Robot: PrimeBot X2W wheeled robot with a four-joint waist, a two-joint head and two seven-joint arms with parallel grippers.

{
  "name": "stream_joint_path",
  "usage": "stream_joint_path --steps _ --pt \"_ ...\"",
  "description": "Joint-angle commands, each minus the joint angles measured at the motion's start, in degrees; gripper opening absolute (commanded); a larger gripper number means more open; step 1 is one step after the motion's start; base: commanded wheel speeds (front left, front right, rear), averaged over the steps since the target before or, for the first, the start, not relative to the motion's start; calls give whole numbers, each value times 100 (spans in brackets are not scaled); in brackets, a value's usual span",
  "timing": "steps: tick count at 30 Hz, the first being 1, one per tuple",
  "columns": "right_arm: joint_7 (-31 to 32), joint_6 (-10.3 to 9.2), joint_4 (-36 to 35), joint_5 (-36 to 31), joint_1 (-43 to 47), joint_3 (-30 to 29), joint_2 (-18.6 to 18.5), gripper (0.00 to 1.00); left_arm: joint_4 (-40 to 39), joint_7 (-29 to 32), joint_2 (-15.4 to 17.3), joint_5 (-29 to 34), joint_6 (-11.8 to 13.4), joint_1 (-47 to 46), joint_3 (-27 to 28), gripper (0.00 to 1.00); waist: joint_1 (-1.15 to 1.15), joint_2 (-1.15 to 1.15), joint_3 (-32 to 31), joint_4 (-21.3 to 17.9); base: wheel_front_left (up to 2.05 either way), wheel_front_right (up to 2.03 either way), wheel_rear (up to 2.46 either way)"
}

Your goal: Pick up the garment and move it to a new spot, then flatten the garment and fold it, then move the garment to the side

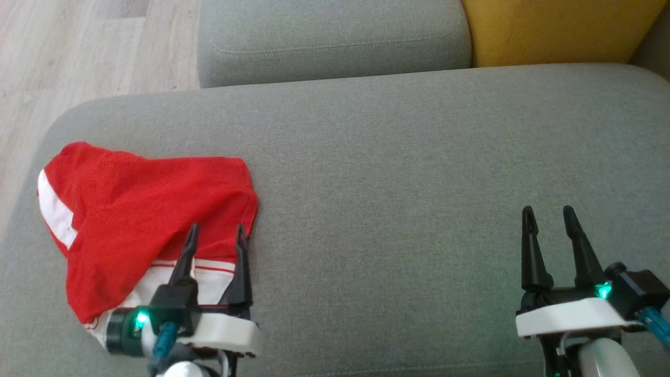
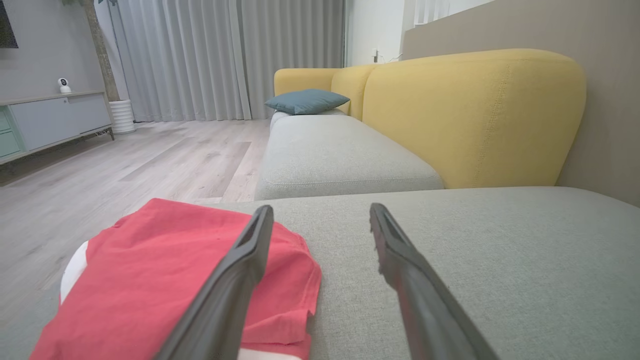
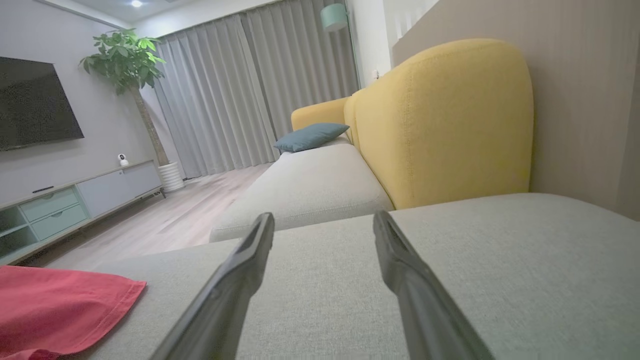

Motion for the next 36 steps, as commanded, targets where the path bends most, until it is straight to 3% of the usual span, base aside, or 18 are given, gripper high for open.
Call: stream_joint_path --steps 1,10,21,29,36 --pt "-61 -4 -105 31 -74 89 -49 100 -135 -45 -74 106 -65 -143 365 100 0 0 -9 -6 0 0 0" --pt "-61 -4 132 0 -73 49 -49 100 -14 -45 -364 247 -385 11 902 100 0 0 -17 -31 0 0 0" --pt "-61 -4 208 -30 -72 49 -49 100 68 -45 -476 368 -641 50 1067 100 0 0 -30 21 0 0 0" --pt "-61 -4 239 -15 -15 158 -49 100 138 -45 -496 397 -715 39 1174 100 0 0 -25 438 0 0 0" --pt "-61 -4 250 49 84 286 -49 100 150 -45 -499 407 -722 67 1269 100 0 0 -72 1029 0 0 0"
